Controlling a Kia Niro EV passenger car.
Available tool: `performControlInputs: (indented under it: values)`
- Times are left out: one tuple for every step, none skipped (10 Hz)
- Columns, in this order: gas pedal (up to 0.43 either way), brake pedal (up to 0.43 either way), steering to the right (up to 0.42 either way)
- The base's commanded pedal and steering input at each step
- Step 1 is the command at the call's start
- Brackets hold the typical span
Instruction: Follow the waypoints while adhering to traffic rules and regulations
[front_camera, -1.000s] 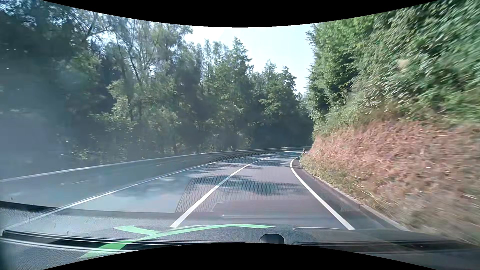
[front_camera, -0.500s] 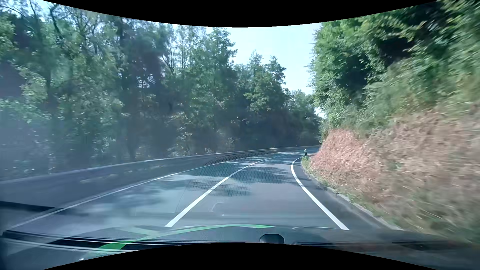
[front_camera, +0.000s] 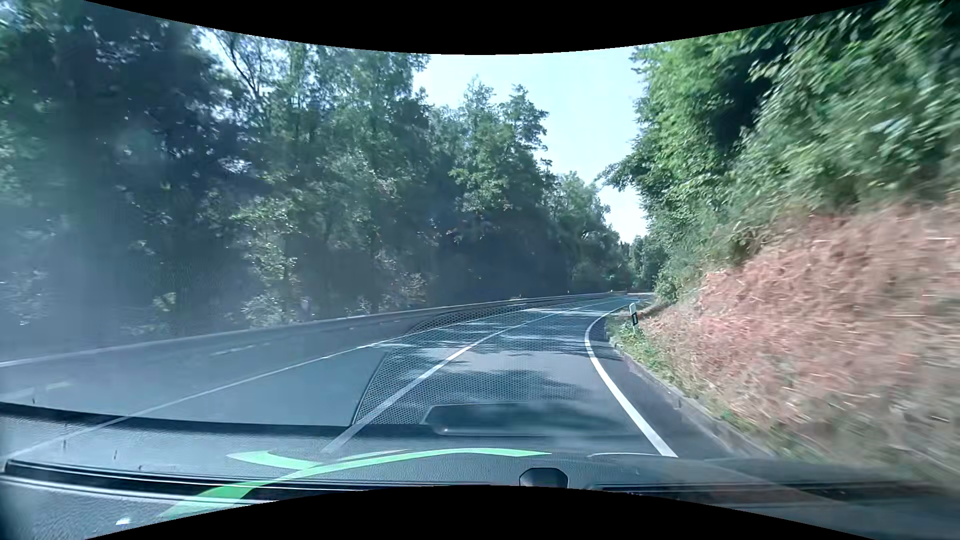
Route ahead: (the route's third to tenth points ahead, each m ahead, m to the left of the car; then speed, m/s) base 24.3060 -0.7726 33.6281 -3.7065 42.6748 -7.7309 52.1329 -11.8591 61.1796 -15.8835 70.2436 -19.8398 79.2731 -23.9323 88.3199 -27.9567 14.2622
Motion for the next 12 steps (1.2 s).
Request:
performControlInputs:
  values:
    - [0.189,0.0,0.055]
    - [0.189,0.0,0.058]
    - [0.197,0.0,0.058]
    - [0.209,0.0,0.058]
    - [0.209,0.0,0.056]
    - [0.22,0.0,0.053]
    - [0.22,0.0,0.052]
    - [0.22,0.0,0.052]
    - [0.228,0.0,0.052]
    - [0.24,0.0,0.052]
    - [0.248,0.0,0.05]
    - [0.268,0.0,0.046]
